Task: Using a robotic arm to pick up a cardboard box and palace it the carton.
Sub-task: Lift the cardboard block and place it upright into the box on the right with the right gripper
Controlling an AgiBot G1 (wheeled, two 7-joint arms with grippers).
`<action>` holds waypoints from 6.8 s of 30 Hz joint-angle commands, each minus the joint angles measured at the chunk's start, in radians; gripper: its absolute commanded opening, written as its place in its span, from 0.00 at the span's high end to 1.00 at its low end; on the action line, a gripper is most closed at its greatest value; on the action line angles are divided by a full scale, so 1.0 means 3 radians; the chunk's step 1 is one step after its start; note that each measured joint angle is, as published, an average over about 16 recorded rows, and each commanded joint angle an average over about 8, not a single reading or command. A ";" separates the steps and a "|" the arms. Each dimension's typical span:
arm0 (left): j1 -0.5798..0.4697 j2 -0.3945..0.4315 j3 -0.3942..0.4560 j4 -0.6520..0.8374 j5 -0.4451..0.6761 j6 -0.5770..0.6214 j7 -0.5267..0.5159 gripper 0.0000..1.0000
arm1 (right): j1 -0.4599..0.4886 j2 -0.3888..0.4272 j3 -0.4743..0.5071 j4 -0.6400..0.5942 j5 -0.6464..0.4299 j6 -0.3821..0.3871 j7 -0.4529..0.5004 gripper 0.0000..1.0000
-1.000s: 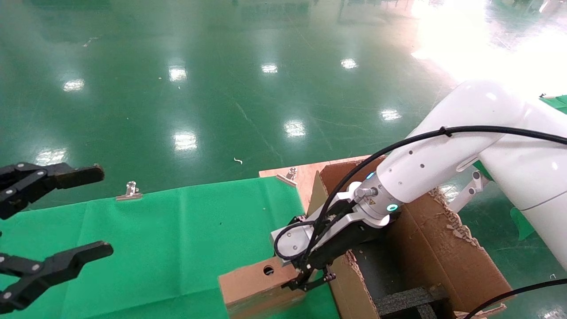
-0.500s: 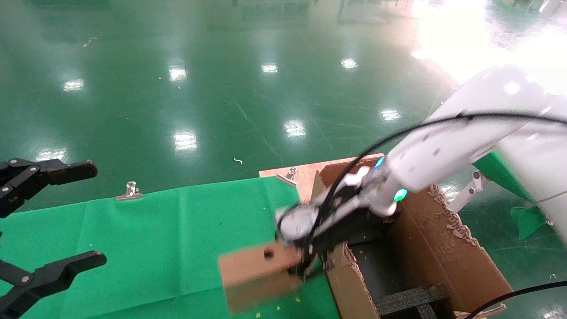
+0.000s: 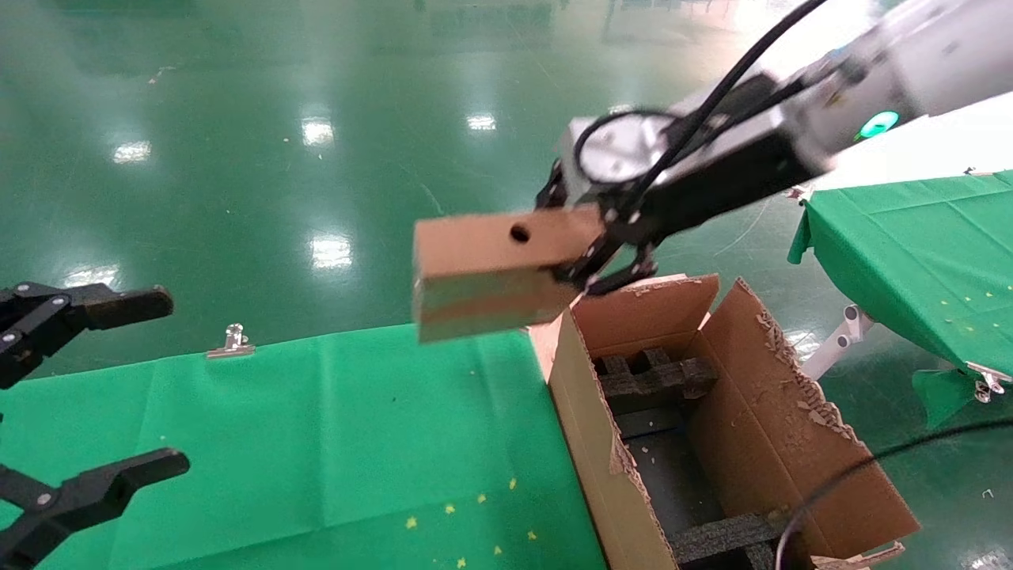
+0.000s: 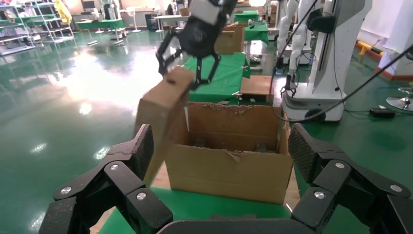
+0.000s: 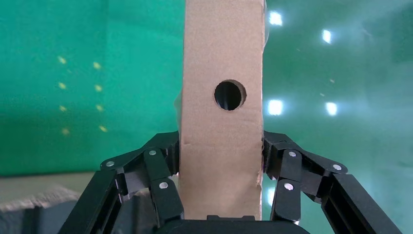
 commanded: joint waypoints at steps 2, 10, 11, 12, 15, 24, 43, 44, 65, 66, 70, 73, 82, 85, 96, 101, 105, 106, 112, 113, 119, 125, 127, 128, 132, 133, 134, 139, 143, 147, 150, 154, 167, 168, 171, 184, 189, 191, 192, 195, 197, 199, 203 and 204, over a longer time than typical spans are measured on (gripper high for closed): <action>0.0000 0.0000 0.0000 0.0000 0.0000 0.0000 0.0000 0.00 | 0.0177 0.0049 -0.0078 -0.0045 0.0008 0.0001 -0.0027 1.00; 0.0000 0.0000 0.0000 0.0000 0.0000 0.0000 0.0000 0.00 | 0.0399 0.0476 -0.0328 0.0010 -0.0096 -0.0005 0.0081 1.00; 0.0000 0.0000 0.0000 0.0000 0.0000 0.0000 0.0000 0.00 | 0.0423 0.0551 -0.0365 0.0043 -0.0113 -0.0007 0.0111 1.00; 0.0000 0.0000 0.0000 0.0000 0.0000 0.0000 0.0000 0.00 | 0.0445 0.0627 -0.0405 0.0083 -0.0133 -0.0011 0.0143 1.00; 0.0000 0.0000 0.0000 0.0000 0.0000 0.0000 0.0000 0.00 | 0.0498 0.0871 -0.0526 0.0220 -0.0161 -0.0016 0.0257 1.00; 0.0000 0.0000 0.0000 0.0000 0.0000 0.0000 0.0000 0.00 | 0.0462 0.1474 -0.0857 0.0679 -0.0087 0.0033 0.0595 1.00; 0.0001 -0.0001 0.0000 0.0001 -0.0001 -0.0001 0.0000 0.00 | 0.0204 0.1667 -0.1013 0.0829 -0.0036 0.0386 0.1118 1.00; 0.0001 -0.0001 0.0000 0.0001 -0.0001 -0.0001 0.0000 0.00 | 0.0157 0.1689 -0.1033 0.0860 -0.0059 0.0470 0.1262 1.00; 0.0002 -0.0001 0.0000 0.0002 -0.0002 -0.0003 0.0000 0.00 | -0.0386 0.1959 -0.1307 0.1155 -0.0430 0.1342 0.3401 1.00; 0.0002 -0.0001 0.0000 0.0002 -0.0002 -0.0003 0.0000 0.00 | -0.0385 0.1959 -0.1306 0.1154 -0.0429 0.1341 0.3390 1.00; 0.0002 -0.0001 0.0000 0.0002 -0.0002 -0.0003 0.0000 0.00 | -0.0368 0.1949 -0.1297 0.1129 -0.0423 0.1326 0.3349 1.00; 0.0002 -0.0001 0.0000 0.0002 -0.0002 -0.0003 0.0000 0.00 | -0.0366 0.1936 -0.1293 0.1081 -0.0419 0.1336 0.3384 1.00; 0.0002 -0.0001 0.0000 0.0002 -0.0002 -0.0003 0.0000 0.00 | -0.0471 0.1873 -0.1370 0.1102 -0.0684 0.1509 0.4278 1.00; 0.0002 -0.0001 0.0000 0.0002 -0.0002 -0.0003 0.0000 0.00 | -0.0512 0.1821 -0.1410 0.1128 -0.0841 0.1535 0.4643 1.00; 0.0002 -0.0001 0.0000 0.0002 -0.0002 -0.0003 0.0001 0.00 | -0.0607 0.1580 -0.1527 0.1158 -0.1323 0.1517 0.5388 1.00; 0.0002 -0.0001 0.0000 0.0002 -0.0002 -0.0003 0.0001 0.00 | -0.0636 0.1494 -0.1565 0.1162 -0.1482 0.1498 0.5563 1.00; 0.0002 -0.0001 0.0000 0.0002 -0.0002 -0.0003 0.0001 0.00 | -0.0670 0.1444 -0.1592 0.1163 -0.1581 0.1510 0.5678 1.00; 0.0002 -0.0001 0.0000 0.0002 -0.0002 -0.0003 0.0001 0.00 | -0.0681 0.1434 -0.1598 0.1164 -0.1602 0.1519 0.5702 1.00; 0.0002 -0.0001 0.0000 0.0002 -0.0002 -0.0003 0.0001 0.00 | -0.0775 0.1388 -0.1641 0.1164 -0.1706 0.1614 0.5831 1.00; 0.0002 -0.0001 0.0000 0.0002 -0.0002 -0.0003 0.0001 0.00 | -0.0795 0.1381 -0.1648 0.1163 -0.1722 0.1637 0.5851 1.00; 0.0002 -0.0001 0.0000 0.0002 -0.0002 -0.0003 0.0001 0.00 | -0.0935 0.1320 -0.1698 0.1158 -0.1827 0.1807 0.5995 1.00; 0.0002 -0.0001 0.0000 0.0002 -0.0002 -0.0003 0.0001 0.00 | -0.1110 0.1253 -0.1760 0.1148 -0.1982 0.2008 0.6166 1.00; 0.0002 -0.0001 0.0000 0.0002 -0.0002 -0.0003 0.0001 0.00 | -0.1163 0.1231 -0.1779 0.1144 -0.2040 0.2068 0.6221 1.00; 0.0002 -0.0001 0.0000 0.0002 -0.0002 -0.0003 0.0001 0.00 | -0.1189 0.1221 -0.1788 0.1142 -0.2070 0.2096 0.6249 1.00; 0.0002 -0.0001 0.0000 0.0002 -0.0002 -0.0003 0.0001 0.00 | -0.1287 0.1178 -0.1820 0.1132 -0.2179 0.2199 0.6357 1.00; 0.0002 -0.0001 0.0000 0.0002 -0.0002 -0.0003 0.0001 0.00 | -0.1310 0.1168 -0.1827 0.1130 -0.2202 0.2221 0.6382 1.00; 0.0002 -0.0001 0.0000 0.0002 -0.0002 -0.0003 0.0001 0.00 | -0.1333 0.1157 -0.1834 0.1127 -0.2223 0.2243 0.6407 1.00; 0.0002 -0.0001 0.0000 0.0002 -0.0002 -0.0003 0.0001 0.00 | -0.1444 0.1104 -0.1868 0.1112 -0.2323 0.2351 0.6507 1.00; 0.0002 -0.0001 0.0000 0.0002 -0.0002 -0.0003 0.0001 0.00 | -0.1539 0.1066 -0.1898 0.1090 -0.2405 0.2445 0.6575 1.00; 0.0002 -0.0001 0.0000 0.0002 -0.0002 -0.0003 0.0001 0.00 | -0.1633 0.1033 -0.1926 0.1053 -0.2470 0.2525 0.6643 1.00; 0.0002 -0.0001 0.0000 0.0002 -0.0002 -0.0003 0.0001 0.00 | -0.1687 0.1008 -0.1942 0.1023 -0.2499 0.2564 0.6684 1.00; 0.0002 -0.0001 0.0001 0.0002 -0.0002 -0.0003 0.0001 0.00 | -0.1745 0.0978 -0.1961 0.0983 -0.2511 0.2598 0.6716 1.00; 0.0002 -0.0001 0.0001 0.0002 -0.0002 -0.0003 0.0001 0.00 | -0.1887 0.0898 -0.2021 0.0855 -0.2366 0.2667 0.6665 1.00; 0.0002 -0.0001 0.0001 0.0002 -0.0002 -0.0003 0.0001 0.00 | -0.1892 0.0893 -0.2023 0.0842 -0.2348 0.2671 0.6651 1.00; 0.0002 -0.0001 0.0001 0.0002 -0.0002 -0.0003 0.0001 0.00 | -0.1899 0.0879 -0.2028 0.0808 -0.2295 0.2680 0.6611 0.93; 0.0002 -0.0002 0.0000 0.0003 -0.0004 -0.0004 0.0001 0.00 | -0.1910 0.0863 -0.2033 0.0753 -0.2213 0.2694 0.6545 0.00; 0.0003 -0.0002 0.0000 0.0003 -0.0004 -0.0004 0.0001 0.00 | -0.1886 0.0877 -0.2021 0.0758 -0.2218 0.2681 0.6556 0.00; 0.0003 -0.0002 0.0000 0.0003 -0.0004 -0.0004 0.0001 0.00 | -0.1871 0.0886 -0.2015 0.0767 -0.2231 0.2674 0.6565 0.00; 0.0003 -0.0002 0.0000 0.0003 -0.0004 -0.0004 0.0001 0.00 | -0.1863 0.0891 -0.2011 0.0773 -0.2238 0.2671 0.6571 0.00; 0.0003 -0.0002 0.0000 0.0003 -0.0004 -0.0004 0.0001 0.00 | -0.1836 0.0910 -0.1998 0.0802 -0.2265 0.2658 0.6592 0.00; 0.0003 -0.0002 0.0000 0.0003 -0.0004 -0.0004 0.0001 0.00 | -0.1814 0.0926 -0.1988 0.0831 -0.2283 0.2646 0.6607 0.00; 0.0003 -0.0002 0.0000 0.0003 -0.0004 -0.0004 0.0001 0.00 | -0.1787 0.0946 -0.1975 0.0866 -0.2301 0.2633 0.6622 0.00; 0.0003 -0.0002 0.0000 0.0003 -0.0004 -0.0004 0.0001 0.00 | -0.1716 0.0991 -0.1937 0.0947 -0.2342 0.2612 0.6652 0.00; 0.0003 -0.0002 0.0000 0.0003 -0.0004 -0.0004 0.0001 0.00 | -0.1692 0.1003 -0.1925 0.0968 -0.2352 0.2607 0.6657 0.00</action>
